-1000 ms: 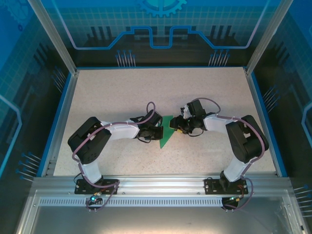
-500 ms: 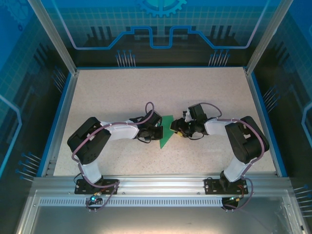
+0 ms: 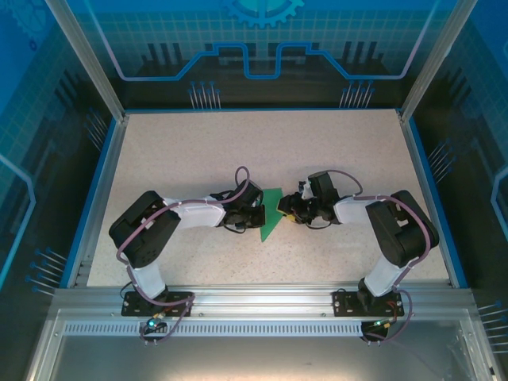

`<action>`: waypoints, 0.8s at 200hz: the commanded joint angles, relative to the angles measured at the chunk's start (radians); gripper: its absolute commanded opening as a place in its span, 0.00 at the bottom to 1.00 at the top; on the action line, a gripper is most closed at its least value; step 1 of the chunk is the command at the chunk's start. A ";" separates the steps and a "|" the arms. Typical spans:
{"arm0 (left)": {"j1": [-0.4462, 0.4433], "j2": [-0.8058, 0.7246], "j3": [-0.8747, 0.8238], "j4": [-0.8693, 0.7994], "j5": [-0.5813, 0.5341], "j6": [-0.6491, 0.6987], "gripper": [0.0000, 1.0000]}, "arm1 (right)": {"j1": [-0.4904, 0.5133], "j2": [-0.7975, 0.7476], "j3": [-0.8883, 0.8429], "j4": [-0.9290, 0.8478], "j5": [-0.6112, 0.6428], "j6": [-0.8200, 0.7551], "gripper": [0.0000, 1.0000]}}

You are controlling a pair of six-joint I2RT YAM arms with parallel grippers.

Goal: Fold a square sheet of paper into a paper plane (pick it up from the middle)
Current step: Fourth fold the wing at the center of the table.

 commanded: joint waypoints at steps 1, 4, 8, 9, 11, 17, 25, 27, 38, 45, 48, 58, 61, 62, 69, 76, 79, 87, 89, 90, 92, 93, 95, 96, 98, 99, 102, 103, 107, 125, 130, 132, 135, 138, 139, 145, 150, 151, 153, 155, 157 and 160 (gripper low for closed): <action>0.007 -0.008 -0.026 -0.022 0.014 -0.017 0.08 | 0.023 -0.028 0.000 0.017 -0.020 -0.018 0.38; 0.007 -0.008 -0.026 -0.022 0.013 -0.017 0.08 | 0.023 -0.029 0.003 0.012 -0.020 -0.022 0.38; 0.006 -0.009 -0.026 -0.022 0.014 -0.016 0.08 | 0.023 -0.027 0.008 0.006 -0.021 -0.029 0.37; 0.006 -0.010 -0.026 -0.022 0.014 -0.016 0.08 | 0.023 -0.027 0.009 0.004 -0.022 -0.031 0.37; 0.007 -0.010 -0.026 -0.023 0.013 -0.016 0.08 | 0.023 -0.025 0.010 0.002 -0.023 -0.035 0.37; 0.007 -0.013 -0.027 -0.021 0.013 -0.016 0.08 | 0.025 -0.023 0.017 -0.004 -0.026 -0.046 0.37; 0.006 -0.016 -0.028 -0.020 0.015 -0.016 0.08 | 0.025 -0.018 0.028 -0.015 -0.031 -0.067 0.36; 0.005 -0.017 -0.028 -0.019 0.015 -0.016 0.08 | 0.026 -0.017 0.031 -0.018 -0.031 -0.072 0.36; 0.006 -0.022 -0.029 -0.017 0.017 -0.014 0.08 | 0.026 -0.007 0.049 -0.045 -0.031 -0.101 0.34; 0.006 -0.026 -0.029 -0.017 0.019 -0.012 0.09 | 0.025 0.004 0.059 -0.059 -0.037 -0.120 0.33; 0.005 -0.027 -0.029 -0.016 0.019 -0.011 0.09 | 0.024 0.009 0.066 -0.063 -0.042 -0.126 0.33; 0.005 -0.032 -0.030 -0.016 0.022 -0.009 0.09 | 0.025 0.026 0.081 -0.071 -0.052 -0.145 0.32; 0.006 -0.034 -0.032 -0.013 0.023 -0.007 0.09 | 0.025 0.031 0.085 -0.070 -0.057 -0.150 0.31; 0.006 -0.035 -0.032 -0.012 0.024 -0.007 0.09 | 0.025 0.034 0.086 -0.070 -0.059 -0.151 0.31; 0.007 -0.039 -0.035 -0.006 0.026 -0.005 0.09 | 0.025 0.046 0.097 -0.069 -0.074 -0.162 0.29; 0.006 -0.044 -0.038 -0.001 0.028 -0.001 0.10 | 0.023 0.059 0.109 -0.072 -0.083 -0.171 0.29; 0.006 -0.045 -0.038 0.000 0.027 -0.001 0.10 | 0.024 0.065 0.114 -0.074 -0.084 -0.175 0.29; 0.006 -0.050 -0.039 0.000 0.027 0.004 0.10 | 0.025 0.080 0.127 -0.086 -0.086 -0.185 0.29; 0.005 -0.051 -0.039 -0.001 0.027 0.006 0.10 | 0.025 0.082 0.131 -0.090 -0.086 -0.187 0.29; 0.005 -0.052 -0.039 0.000 0.027 0.007 0.10 | 0.025 0.085 0.132 -0.090 -0.086 -0.188 0.29; 0.006 -0.053 -0.038 -0.001 0.028 0.008 0.10 | 0.025 0.090 0.136 -0.094 -0.086 -0.191 0.29; 0.007 -0.055 -0.039 0.000 0.028 0.009 0.10 | 0.025 0.091 0.138 -0.096 -0.086 -0.192 0.29; 0.007 -0.056 -0.039 0.000 0.028 0.010 0.10 | 0.025 0.095 0.141 -0.098 -0.086 -0.196 0.29; 0.006 -0.057 -0.039 -0.001 0.028 0.010 0.11 | 0.025 0.097 0.143 -0.101 -0.086 -0.197 0.29; 0.006 -0.058 -0.039 0.000 0.029 0.011 0.11 | 0.024 0.100 0.146 -0.106 -0.086 -0.201 0.29; 0.006 -0.059 -0.039 -0.001 0.029 0.011 0.11 | 0.024 0.101 0.148 -0.107 -0.087 -0.202 0.29; 0.006 -0.061 -0.039 -0.001 0.029 0.012 0.11 | 0.025 0.106 0.151 -0.109 -0.088 -0.205 0.29; 0.006 -0.061 -0.039 -0.001 0.029 0.013 0.11 | 0.025 0.108 0.152 -0.109 -0.089 -0.207 0.29; 0.006 -0.066 -0.041 -0.001 0.027 0.013 0.12 | 0.025 0.113 0.157 -0.113 -0.094 -0.211 0.29; 0.005 -0.082 -0.042 -0.005 0.025 0.017 0.13 | 0.025 0.131 0.178 -0.136 -0.111 -0.243 0.28; 0.005 -0.086 -0.043 -0.005 0.027 0.019 0.14 | 0.025 0.133 0.183 -0.146 -0.114 -0.257 0.29; 0.005 -0.089 -0.043 -0.006 0.027 0.019 0.14 | 0.025 0.133 0.185 -0.150 -0.117 -0.262 0.28; 0.005 -0.091 -0.044 -0.007 0.027 0.019 0.14 | 0.026 0.134 0.188 -0.156 -0.121 -0.273 0.28; 0.006 -0.095 -0.044 -0.008 0.026 0.021 0.14 | 0.026 0.134 0.192 -0.162 -0.124 -0.282 0.28; 0.006 -0.096 -0.044 -0.008 0.026 0.021 0.14 | 0.026 0.134 0.193 -0.164 -0.124 -0.285 0.29; 0.006 -0.102 -0.045 -0.013 0.024 0.021 0.15 | 0.026 0.135 0.197 -0.178 -0.128 -0.302 0.29; 0.006 -0.108 -0.045 -0.016 0.024 0.023 0.15 | 0.026 0.134 0.199 -0.188 -0.131 -0.318 0.31; 0.005 -0.109 -0.046 -0.017 0.024 0.023 0.15 | 0.026 0.134 0.199 -0.189 -0.132 -0.321 0.32; 0.007 -0.111 -0.046 -0.017 0.024 0.024 0.15 | 0.026 0.134 0.200 -0.192 -0.133 -0.327 0.33; 0.006 -0.113 -0.047 -0.019 0.024 0.025 0.15 | 0.026 0.133 0.200 -0.193 -0.136 -0.334 0.33; 0.007 -0.113 -0.046 -0.021 0.023 0.026 0.15 | 0.026 0.134 0.201 -0.195 -0.140 -0.340 0.34; 0.008 -0.117 -0.048 -0.023 0.022 0.026 0.15 | 0.026 0.132 0.201 -0.198 -0.145 -0.349 0.34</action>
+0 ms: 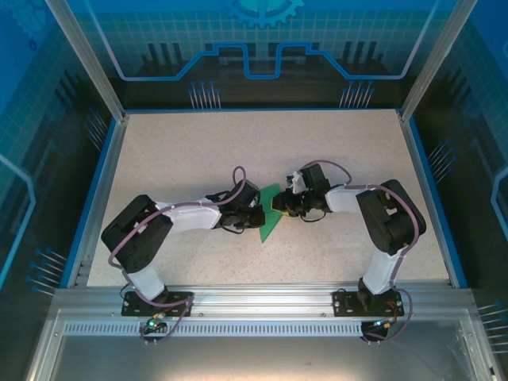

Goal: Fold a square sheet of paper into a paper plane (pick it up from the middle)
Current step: Fourth fold the wing at the center of the table.

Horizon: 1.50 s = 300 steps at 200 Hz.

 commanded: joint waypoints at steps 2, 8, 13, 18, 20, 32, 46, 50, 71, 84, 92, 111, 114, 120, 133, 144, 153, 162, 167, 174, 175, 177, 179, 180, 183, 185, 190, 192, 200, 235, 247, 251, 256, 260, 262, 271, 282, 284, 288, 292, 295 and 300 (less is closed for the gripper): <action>0.007 -0.049 -0.014 -0.034 0.014 0.022 0.15 | 0.013 0.009 0.031 -0.074 -0.056 -0.109 0.35; 0.006 -0.054 -0.015 -0.036 0.014 0.022 0.15 | 0.013 0.009 0.031 -0.084 -0.060 -0.128 0.36; 0.005 -0.057 -0.018 -0.038 0.012 0.023 0.16 | 0.014 0.008 0.031 -0.088 -0.064 -0.142 0.37; 0.006 -0.063 -0.020 -0.042 0.011 0.022 0.16 | 0.013 0.007 0.030 -0.092 -0.074 -0.155 0.39; 0.005 -0.064 -0.021 -0.043 0.010 0.022 0.16 | 0.013 0.007 0.031 -0.096 -0.077 -0.161 0.39; 0.005 -0.077 -0.027 -0.050 0.003 0.017 0.16 | 0.013 0.005 0.062 -0.115 -0.092 -0.195 0.43; 0.006 -0.093 -0.036 -0.054 -0.004 0.006 0.16 | 0.014 0.004 0.067 -0.128 -0.103 -0.226 0.44; 0.006 -0.098 -0.041 -0.054 -0.005 0.004 0.16 | 0.014 0.003 0.069 -0.134 -0.103 -0.237 0.44; 0.006 -0.121 -0.055 -0.063 -0.022 -0.004 0.16 | 0.014 0.007 0.081 -0.160 -0.106 -0.276 0.44; 0.006 -0.130 -0.059 -0.070 -0.024 -0.004 0.16 | 0.015 0.012 0.092 -0.182 -0.109 -0.298 0.44; 0.005 -0.137 -0.063 -0.070 -0.024 -0.004 0.16 | 0.014 0.013 0.097 -0.192 -0.113 -0.312 0.45; 0.005 -0.157 -0.077 -0.065 -0.022 -0.007 0.17 | 0.017 0.006 0.097 -0.205 -0.131 -0.344 0.47; 0.005 -0.160 -0.081 -0.063 -0.022 -0.007 0.17 | 0.016 0.005 0.098 -0.208 -0.136 -0.350 0.47; 0.004 -0.168 -0.086 -0.060 -0.020 -0.006 0.17 | 0.018 0.006 0.101 -0.220 -0.141 -0.369 0.47; 0.003 -0.184 -0.095 -0.057 -0.020 -0.005 0.18 | 0.022 0.006 0.111 -0.252 -0.142 -0.408 0.48; 0.002 -0.195 -0.097 -0.059 -0.022 -0.006 0.19 | 0.026 0.010 0.121 -0.276 -0.151 -0.441 0.49; 0.002 -0.198 -0.097 -0.064 -0.023 -0.005 0.19 | 0.030 0.013 0.129 -0.294 -0.153 -0.463 0.49; 0.002 -0.203 -0.096 -0.069 -0.025 -0.004 0.19 | 0.033 0.016 0.139 -0.310 -0.143 -0.477 0.49; 0.001 -0.204 -0.096 -0.070 -0.025 -0.004 0.19 | 0.034 0.017 0.142 -0.316 -0.136 -0.481 0.48; 0.001 -0.205 -0.096 -0.072 -0.025 -0.004 0.19 | 0.033 0.018 0.147 -0.325 -0.126 -0.484 0.47; 0.002 -0.205 -0.096 -0.072 -0.025 -0.004 0.19 | 0.034 0.019 0.148 -0.327 -0.124 -0.485 0.47; 0.002 -0.205 -0.096 -0.072 -0.025 -0.004 0.19 | 0.033 0.018 0.149 -0.330 -0.121 -0.486 0.46; 0.001 -0.205 -0.095 -0.073 -0.025 -0.004 0.19 | 0.033 0.019 0.151 -0.334 -0.116 -0.488 0.45; 0.001 -0.205 -0.096 -0.072 -0.025 -0.004 0.19 | 0.033 0.020 0.152 -0.336 -0.115 -0.488 0.45; 0.002 -0.205 -0.096 -0.072 -0.024 -0.004 0.19 | 0.034 0.021 0.154 -0.342 -0.105 -0.489 0.44; 0.001 -0.206 -0.096 -0.073 -0.025 -0.004 0.19 | 0.034 0.021 0.156 -0.345 -0.101 -0.489 0.43; 0.000 -0.207 -0.096 -0.074 -0.025 -0.004 0.19 | 0.034 0.025 0.159 -0.352 -0.084 -0.484 0.40; -0.001 -0.207 -0.096 -0.074 -0.024 -0.004 0.19 | 0.033 0.025 0.160 -0.353 -0.078 -0.482 0.39; -0.005 -0.207 -0.096 -0.072 -0.025 -0.002 0.19 | 0.033 0.029 0.162 -0.356 -0.064 -0.478 0.32; -0.042 -0.209 -0.085 -0.080 -0.054 0.024 0.22 | 0.044 0.026 0.145 -0.330 -0.026 -0.403 0.15; -0.065 -0.209 -0.080 -0.079 -0.073 0.040 0.25 | 0.049 0.011 0.130 -0.315 -0.005 -0.361 0.15; -0.073 -0.208 -0.079 -0.080 -0.080 0.047 0.27 | 0.051 0.008 0.125 -0.312 0.001 -0.345 0.14; -0.086 -0.206 -0.074 -0.081 -0.094 0.052 0.28 | 0.053 -0.001 0.117 -0.302 0.002 -0.324 0.13; -0.096 -0.203 -0.071 -0.083 -0.104 0.058 0.29 | 0.056 -0.008 0.110 -0.290 0.004 -0.302 0.12; -0.103 -0.202 -0.069 -0.085 -0.110 0.061 0.30 | 0.055 -0.012 0.106 -0.286 0.006 -0.292 0.12; -0.126 -0.194 -0.060 -0.094 -0.139 0.075 0.34 | 0.061 -0.025 0.092 -0.274 0.024 -0.237 0.11; -0.152 -0.184 -0.054 -0.100 -0.172 0.086 0.39 | 0.069 -0.039 0.080 -0.274 0.042 -0.184 0.10; -0.158 -0.184 -0.053 -0.101 -0.179 0.087 0.40 | 0.070 -0.042 0.077 -0.275 0.046 -0.175 0.10; -0.168 -0.183 -0.053 -0.100 -0.190 0.090 0.41 | 0.073 -0.049 0.071 -0.270 0.056 -0.158 0.10; -0.176 -0.182 -0.053 -0.098 -0.198 0.094 0.42 | 0.077 -0.058 0.062 -0.263 0.064 -0.139 0.10; -0.183 -0.181 -0.055 -0.094 -0.203 0.096 0.43 | 0.080 -0.065 0.054 -0.255 0.068 -0.125 0.10; -0.194 -0.180 -0.055 -0.092 -0.213 0.100 0.46 | 0.086 -0.078 0.043 -0.243 0.075 -0.104 0.10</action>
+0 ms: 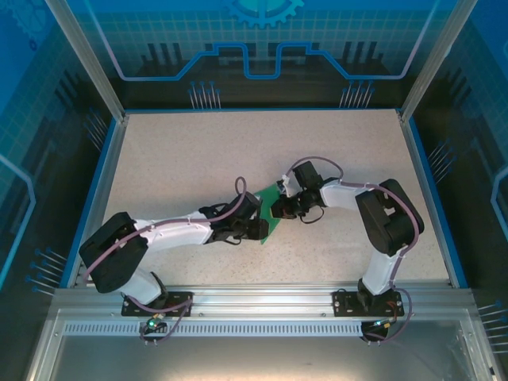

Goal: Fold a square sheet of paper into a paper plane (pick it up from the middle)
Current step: Fourth fold the wing at the center of the table.

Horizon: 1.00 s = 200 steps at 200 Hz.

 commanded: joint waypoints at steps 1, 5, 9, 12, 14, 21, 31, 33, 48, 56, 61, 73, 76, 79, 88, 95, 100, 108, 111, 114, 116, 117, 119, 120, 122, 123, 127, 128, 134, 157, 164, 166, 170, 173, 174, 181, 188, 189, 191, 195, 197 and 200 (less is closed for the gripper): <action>-0.045 0.001 0.032 -0.025 -0.094 0.042 0.46 | 0.033 -0.070 -0.045 0.038 0.052 0.157 0.10; -0.052 0.001 0.032 -0.025 -0.103 0.044 0.48 | 0.036 -0.080 -0.045 0.043 0.061 0.174 0.10; -0.059 0.001 0.032 -0.026 -0.112 0.047 0.49 | 0.038 -0.090 -0.069 0.046 0.073 0.192 0.10; -0.064 0.000 0.032 -0.028 -0.118 0.048 0.49 | 0.041 -0.094 -0.076 0.048 0.077 0.199 0.10; -0.066 0.000 0.032 -0.028 -0.121 0.049 0.49 | 0.044 -0.105 -0.084 0.051 0.085 0.210 0.10; -0.075 -0.005 0.027 -0.027 -0.130 0.052 0.51 | 0.049 -0.126 -0.098 0.055 0.102 0.233 0.10; -0.085 -0.016 0.015 -0.015 -0.132 0.056 0.53 | 0.051 -0.152 -0.116 0.048 0.126 0.268 0.11; -0.086 -0.019 0.011 -0.012 -0.131 0.057 0.54 | 0.052 -0.161 -0.123 0.050 0.130 0.282 0.11; -0.102 -0.034 -0.006 0.008 -0.129 0.074 0.56 | 0.058 -0.200 -0.160 0.065 0.156 0.344 0.11; -0.113 -0.040 -0.013 0.016 -0.127 0.086 0.57 | 0.065 -0.215 -0.180 0.080 0.166 0.378 0.12; -0.120 -0.042 -0.018 0.021 -0.127 0.094 0.59 | 0.069 -0.223 -0.194 0.091 0.173 0.400 0.12; -0.138 -0.042 -0.022 0.032 -0.129 0.114 0.60 | 0.082 -0.241 -0.220 0.109 0.198 0.448 0.12; -0.143 -0.041 -0.023 0.033 -0.131 0.120 0.61 | 0.087 -0.245 -0.224 0.113 0.203 0.459 0.12; -0.149 -0.038 -0.023 0.035 -0.133 0.124 0.61 | 0.090 -0.247 -0.229 0.119 0.207 0.468 0.12; -0.164 -0.030 -0.019 0.036 -0.141 0.137 0.61 | 0.101 -0.250 -0.235 0.121 0.227 0.488 0.13; -0.176 -0.022 -0.014 0.033 -0.154 0.145 0.60 | 0.111 -0.250 -0.236 0.118 0.243 0.498 0.13; -0.186 -0.015 -0.009 0.028 -0.169 0.149 0.60 | 0.115 -0.248 -0.236 0.121 0.250 0.502 0.13; -0.197 0.001 -0.001 0.017 -0.193 0.155 0.59 | 0.120 -0.242 -0.236 0.129 0.252 0.507 0.13; -0.200 0.009 0.005 0.011 -0.203 0.156 0.59 | 0.121 -0.239 -0.235 0.131 0.253 0.508 0.13; -0.204 0.017 0.012 0.002 -0.216 0.156 0.59 | 0.121 -0.236 -0.233 0.133 0.252 0.506 0.14; -0.205 0.023 0.016 -0.005 -0.226 0.154 0.59 | 0.121 -0.233 -0.232 0.135 0.251 0.505 0.14; -0.206 0.027 0.019 -0.009 -0.231 0.153 0.59 | 0.120 -0.233 -0.232 0.136 0.249 0.505 0.14; -0.208 0.032 0.024 -0.017 -0.240 0.152 0.58 | 0.121 -0.231 -0.230 0.139 0.250 0.504 0.14; -0.208 0.035 0.025 -0.021 -0.245 0.152 0.58 | 0.121 -0.230 -0.230 0.141 0.250 0.503 0.14; -0.210 0.041 0.030 -0.028 -0.255 0.151 0.58 | 0.121 -0.228 -0.230 0.144 0.248 0.503 0.14; -0.210 0.043 0.032 -0.032 -0.260 0.150 0.58 | 0.121 -0.227 -0.229 0.144 0.248 0.502 0.14; -0.213 0.053 0.040 -0.042 -0.274 0.151 0.57 | 0.120 -0.224 -0.227 0.146 0.247 0.499 0.14; -0.213 0.055 0.041 -0.044 -0.278 0.151 0.57 | 0.122 -0.223 -0.226 0.146 0.247 0.498 0.14; -0.216 0.065 0.048 -0.054 -0.297 0.148 0.57 | 0.120 -0.220 -0.220 0.150 0.245 0.489 0.14; -0.217 0.079 0.061 -0.055 -0.332 0.137 0.56 | 0.115 -0.206 -0.173 0.126 0.226 0.434 0.16; -0.217 0.083 0.068 -0.062 -0.349 0.132 0.56 | 0.115 -0.202 -0.157 0.110 0.225 0.413 0.17; -0.217 0.085 0.069 -0.064 -0.354 0.131 0.56 | 0.114 -0.201 -0.152 0.104 0.224 0.408 0.17; -0.217 0.089 0.074 -0.068 -0.365 0.129 0.56 | 0.114 -0.198 -0.139 0.093 0.222 0.398 0.18; -0.217 0.091 0.078 -0.072 -0.372 0.129 0.57 | 0.112 -0.195 -0.133 0.088 0.219 0.391 0.18; -0.217 0.093 0.079 -0.073 -0.374 0.128 0.57 | 0.112 -0.193 -0.130 0.086 0.218 0.388 0.18; -0.216 0.101 0.087 -0.081 -0.390 0.123 0.56 | 0.109 -0.186 -0.115 0.076 0.208 0.370 0.18; -0.217 0.110 0.098 -0.091 -0.399 0.119 0.56 | 0.105 -0.180 -0.104 0.068 0.200 0.356 0.19; -0.217 0.112 0.099 -0.093 -0.399 0.119 0.56 | 0.105 -0.179 -0.101 0.066 0.198 0.355 0.19; -0.217 0.115 0.103 -0.095 -0.400 0.119 0.56 | 0.103 -0.178 -0.100 0.065 0.196 0.352 0.19; -0.217 0.120 0.109 -0.099 -0.402 0.120 0.56 | 0.101 -0.174 -0.093 0.062 0.189 0.347 0.19; -0.217 0.124 0.113 -0.100 -0.401 0.120 0.56 | 0.100 -0.172 -0.091 0.061 0.186 0.344 0.19; -0.217 0.128 0.119 -0.105 -0.402 0.120 0.56 | 0.099 -0.170 -0.086 0.059 0.181 0.342 0.19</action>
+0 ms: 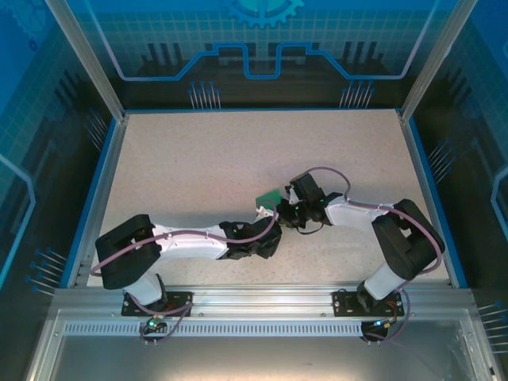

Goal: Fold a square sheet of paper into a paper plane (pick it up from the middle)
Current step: Fourth fold the wing at the center of the table.

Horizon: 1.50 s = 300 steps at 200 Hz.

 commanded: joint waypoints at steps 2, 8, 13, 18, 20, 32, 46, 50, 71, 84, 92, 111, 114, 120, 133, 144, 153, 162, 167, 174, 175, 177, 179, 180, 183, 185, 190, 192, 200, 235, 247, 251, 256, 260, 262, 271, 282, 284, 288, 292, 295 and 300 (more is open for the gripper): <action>-0.005 0.043 0.062 -0.047 -0.069 -0.002 0.56 | -0.011 0.025 0.055 -0.045 -0.045 -0.066 0.19; -0.005 0.052 0.069 -0.053 -0.074 -0.007 0.56 | -0.013 0.030 0.064 -0.052 -0.050 -0.073 0.19; -0.005 0.059 0.075 -0.060 -0.081 -0.011 0.56 | -0.014 0.035 0.071 -0.059 -0.055 -0.078 0.20; -0.006 0.066 0.080 -0.065 -0.087 -0.015 0.56 | -0.018 0.040 0.080 -0.066 -0.058 -0.082 0.20; -0.006 0.072 0.082 -0.068 -0.089 -0.016 0.56 | -0.018 0.041 0.081 -0.070 -0.060 -0.083 0.20; -0.009 0.084 0.098 -0.087 -0.115 -0.031 0.55 | -0.021 0.049 0.082 -0.084 -0.066 -0.093 0.20; -0.017 0.100 0.114 -0.110 -0.143 -0.043 0.53 | -0.023 0.058 0.117 -0.094 -0.072 -0.100 0.22; -0.019 0.102 0.119 -0.116 -0.152 -0.047 0.52 | -0.023 0.059 0.119 -0.096 -0.074 -0.102 0.22; -0.031 0.129 0.140 -0.138 -0.172 -0.064 0.50 | -0.026 0.068 0.132 -0.102 -0.084 -0.110 0.23; -0.037 0.143 0.155 -0.157 -0.184 -0.083 0.50 | -0.029 0.068 0.137 -0.105 -0.087 -0.113 0.24; -0.042 0.144 0.154 -0.152 -0.181 -0.088 0.51 | -0.030 0.069 0.139 -0.105 -0.088 -0.114 0.24; -0.049 0.130 0.146 -0.129 -0.161 -0.098 0.53 | -0.034 0.071 0.149 -0.113 -0.093 -0.119 0.26; -0.049 0.129 0.145 -0.126 -0.157 -0.100 0.53 | -0.036 0.070 0.150 -0.114 -0.094 -0.120 0.27; -0.049 0.125 0.142 -0.120 -0.152 -0.102 0.53 | -0.037 0.070 0.152 -0.116 -0.095 -0.122 0.27; -0.048 0.119 0.140 -0.104 -0.132 -0.100 0.53 | -0.042 0.070 0.152 -0.115 -0.097 -0.123 0.27; -0.050 0.120 0.140 -0.089 -0.103 -0.094 0.55 | -0.044 0.071 0.155 -0.115 -0.105 -0.126 0.26; -0.057 0.120 0.140 -0.079 -0.091 -0.086 0.56 | -0.046 0.071 0.159 -0.116 -0.109 -0.128 0.26; -0.059 0.122 0.143 -0.082 -0.094 -0.084 0.57 | -0.047 0.069 0.162 -0.115 -0.111 -0.132 0.25; -0.060 0.123 0.143 -0.083 -0.095 -0.085 0.58 | -0.049 0.069 0.163 -0.116 -0.112 -0.133 0.25; -0.059 0.121 0.140 -0.084 -0.096 -0.087 0.59 | -0.050 0.070 0.166 -0.119 -0.114 -0.136 0.24; -0.059 0.121 0.140 -0.084 -0.096 -0.088 0.59 | -0.050 0.070 0.166 -0.119 -0.115 -0.136 0.24; -0.059 0.119 0.138 -0.085 -0.097 -0.089 0.59 | -0.050 0.071 0.168 -0.120 -0.116 -0.138 0.24; -0.059 0.118 0.137 -0.085 -0.098 -0.090 0.60 | -0.051 0.071 0.170 -0.121 -0.118 -0.139 0.24; -0.060 0.118 0.137 -0.086 -0.097 -0.090 0.60 | -0.051 0.070 0.170 -0.121 -0.119 -0.139 0.24; -0.059 0.116 0.136 -0.084 -0.099 -0.090 0.61 | -0.052 0.073 0.172 -0.121 -0.121 -0.140 0.23; -0.059 0.115 0.135 -0.084 -0.100 -0.090 0.61 | -0.052 0.073 0.173 -0.121 -0.122 -0.142 0.23; -0.060 0.114 0.135 -0.086 -0.100 -0.089 0.62 | -0.052 0.076 0.176 -0.123 -0.124 -0.146 0.22; -0.059 0.112 0.136 -0.086 -0.100 -0.089 0.62 | -0.052 0.077 0.177 -0.125 -0.125 -0.147 0.22; -0.059 0.112 0.138 -0.093 -0.102 -0.090 0.62 | -0.052 0.082 0.181 -0.131 -0.127 -0.150 0.22; -0.059 0.152 0.166 -0.131 -0.130 -0.105 0.56 | -0.053 0.087 0.187 -0.129 -0.133 -0.151 0.22; -0.060 0.167 0.171 -0.133 -0.129 -0.115 0.52 | -0.054 0.090 0.190 -0.130 -0.135 -0.151 0.22; -0.059 0.169 0.173 -0.136 -0.132 -0.120 0.49 | -0.054 0.090 0.191 -0.131 -0.134 -0.151 0.22; -0.059 0.171 0.175 -0.136 -0.135 -0.124 0.47 | -0.055 0.089 0.192 -0.133 -0.133 -0.153 0.22; -0.060 0.172 0.175 -0.135 -0.136 -0.126 0.45 | -0.054 0.089 0.193 -0.134 -0.133 -0.151 0.22; -0.060 0.171 0.174 -0.133 -0.138 -0.127 0.45 | -0.054 0.089 0.193 -0.133 -0.133 -0.151 0.22; -0.059 0.173 0.173 -0.132 -0.141 -0.130 0.43 | -0.055 0.090 0.193 -0.133 -0.133 -0.151 0.22; -0.059 0.176 0.176 -0.136 -0.146 -0.133 0.39 | -0.055 0.091 0.195 -0.136 -0.133 -0.152 0.22; -0.058 0.178 0.176 -0.139 -0.147 -0.135 0.38 | -0.055 0.091 0.195 -0.136 -0.133 -0.152 0.22; -0.060 0.180 0.178 -0.142 -0.151 -0.138 0.37 | -0.055 0.091 0.196 -0.138 -0.133 -0.152 0.22; -0.059 0.180 0.179 -0.145 -0.152 -0.141 0.36 | -0.055 0.092 0.197 -0.139 -0.134 -0.153 0.22; -0.059 0.182 0.180 -0.147 -0.153 -0.143 0.35 | -0.056 0.092 0.198 -0.141 -0.133 -0.153 0.22; -0.059 0.183 0.180 -0.149 -0.155 -0.147 0.35 | -0.057 0.091 0.201 -0.142 -0.133 -0.155 0.22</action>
